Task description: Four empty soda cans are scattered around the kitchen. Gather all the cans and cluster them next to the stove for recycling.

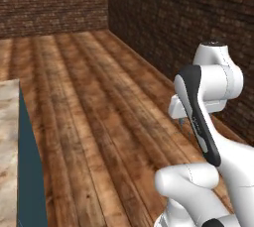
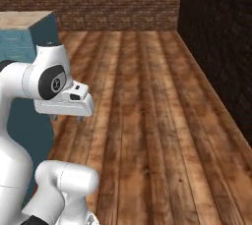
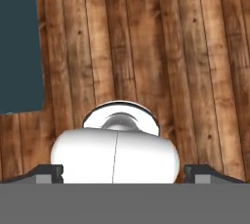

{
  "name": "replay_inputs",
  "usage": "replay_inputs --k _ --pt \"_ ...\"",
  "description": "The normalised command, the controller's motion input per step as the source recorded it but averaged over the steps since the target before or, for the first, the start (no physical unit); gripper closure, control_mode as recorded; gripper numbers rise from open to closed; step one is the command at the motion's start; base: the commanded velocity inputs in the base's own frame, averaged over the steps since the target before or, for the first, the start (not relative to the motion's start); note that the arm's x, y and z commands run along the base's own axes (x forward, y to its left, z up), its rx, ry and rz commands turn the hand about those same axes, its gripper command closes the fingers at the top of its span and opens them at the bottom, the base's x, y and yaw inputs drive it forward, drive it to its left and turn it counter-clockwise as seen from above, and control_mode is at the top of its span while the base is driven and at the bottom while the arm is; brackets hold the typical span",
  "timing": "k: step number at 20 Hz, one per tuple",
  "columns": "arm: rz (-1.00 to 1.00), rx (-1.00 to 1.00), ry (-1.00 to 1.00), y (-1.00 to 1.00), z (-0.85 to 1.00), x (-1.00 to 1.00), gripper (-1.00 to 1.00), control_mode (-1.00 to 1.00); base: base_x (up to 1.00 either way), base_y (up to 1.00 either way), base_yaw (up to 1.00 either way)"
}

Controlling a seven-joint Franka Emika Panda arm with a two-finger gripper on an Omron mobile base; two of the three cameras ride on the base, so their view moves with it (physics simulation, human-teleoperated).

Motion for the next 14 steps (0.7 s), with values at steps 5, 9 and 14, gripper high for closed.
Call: replay_inputs --k 5,9,14 --pt "0.0 0.0 0.0 0.0 0.0 0.0 -1.0 1.0 1.0 -0.99 0.09" --pt "0.0 0.0 0.0 0.0 0.0 0.0 -1.0 1.0 1.0 -0.75 0.07" --pt "0.0 0.0 0.0 0.0 0.0 0.0 -1.0 1.0 1.0 -0.24 0.01"
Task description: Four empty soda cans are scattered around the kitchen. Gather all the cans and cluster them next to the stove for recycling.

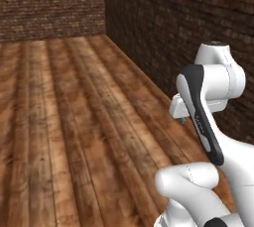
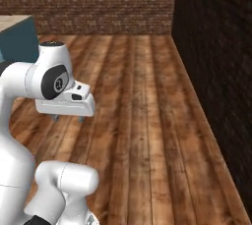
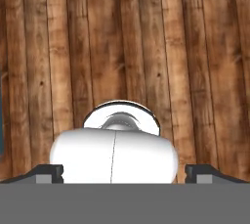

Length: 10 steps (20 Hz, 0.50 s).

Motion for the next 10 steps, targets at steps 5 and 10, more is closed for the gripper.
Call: replay_inputs --k 5,10 --pt "0.0 0.0 0.0 0.0 0.0 0.0 -1.0 1.0 1.0 0.31 0.0" --pt "0.0 0.0 0.0 0.0 0.0 0.0 -1.0 1.0 1.0 0.35 -0.02"
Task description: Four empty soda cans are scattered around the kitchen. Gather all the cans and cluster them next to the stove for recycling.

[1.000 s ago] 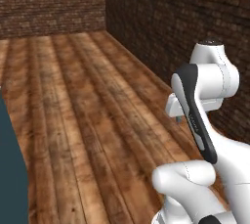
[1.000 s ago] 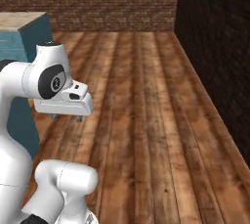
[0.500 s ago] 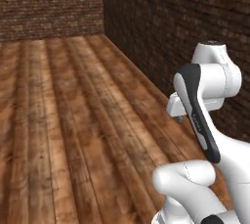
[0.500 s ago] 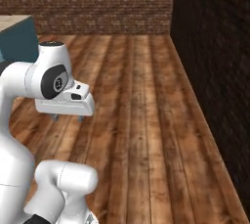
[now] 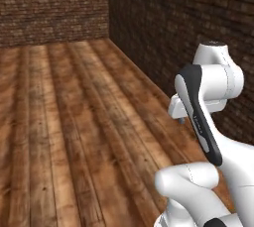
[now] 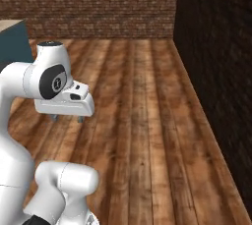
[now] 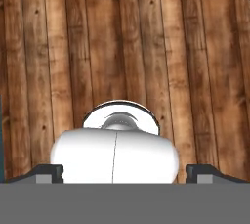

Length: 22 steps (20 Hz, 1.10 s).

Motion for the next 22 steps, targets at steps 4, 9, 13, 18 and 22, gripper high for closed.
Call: replay_inputs --k 4,9,13,18,22 --pt "0.0 0.0 0.0 0.0 0.0 0.0 -1.0 1.0 1.0 0.21 -0.03" --pt "0.0 0.0 0.0 0.0 0.0 0.0 -1.0 1.0 1.0 0.02 0.0" --pt "0.0 0.0 0.0 0.0 0.0 0.0 -1.0 1.0 1.0 0.12 0.0" --pt "0.0 0.0 0.0 0.0 0.0 0.0 -1.0 1.0 1.0 0.16 0.0" --pt "0.0 0.0 0.0 0.0 0.0 0.0 -1.0 1.0 1.0 0.1 0.0"
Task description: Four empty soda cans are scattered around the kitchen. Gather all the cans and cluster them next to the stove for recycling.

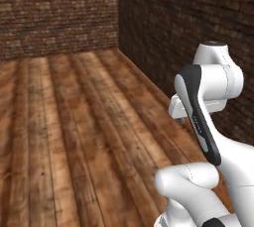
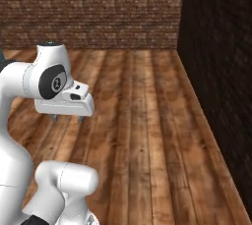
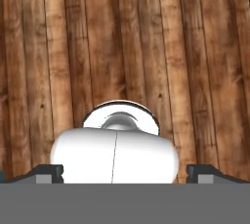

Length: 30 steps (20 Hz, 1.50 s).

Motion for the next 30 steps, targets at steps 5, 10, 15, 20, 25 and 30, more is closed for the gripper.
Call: replay_inputs --k 5,10,15,20,25,30 --pt "0.0 0.0 0.0 0.0 0.0 0.0 -1.0 1.0 1.0 0.02 0.0" --pt "0.0 0.0 0.0 0.0 0.0 0.0 -1.0 1.0 1.0 0.0 0.0" --pt "0.0 0.0 0.0 0.0 0.0 0.0 -1.0 1.0 1.0 -0.02 0.0" --pt "0.0 0.0 0.0 0.0 0.0 0.0 -1.0 1.0 1.0 -0.02 0.0" --pt "0.0 0.0 0.0 0.0 0.0 0.0 -1.0 1.0 1.0 -0.09 0.0" --pt "0.0 0.0 0.0 0.0 0.0 0.0 -1.0 1.0 1.0 -0.15 0.0"
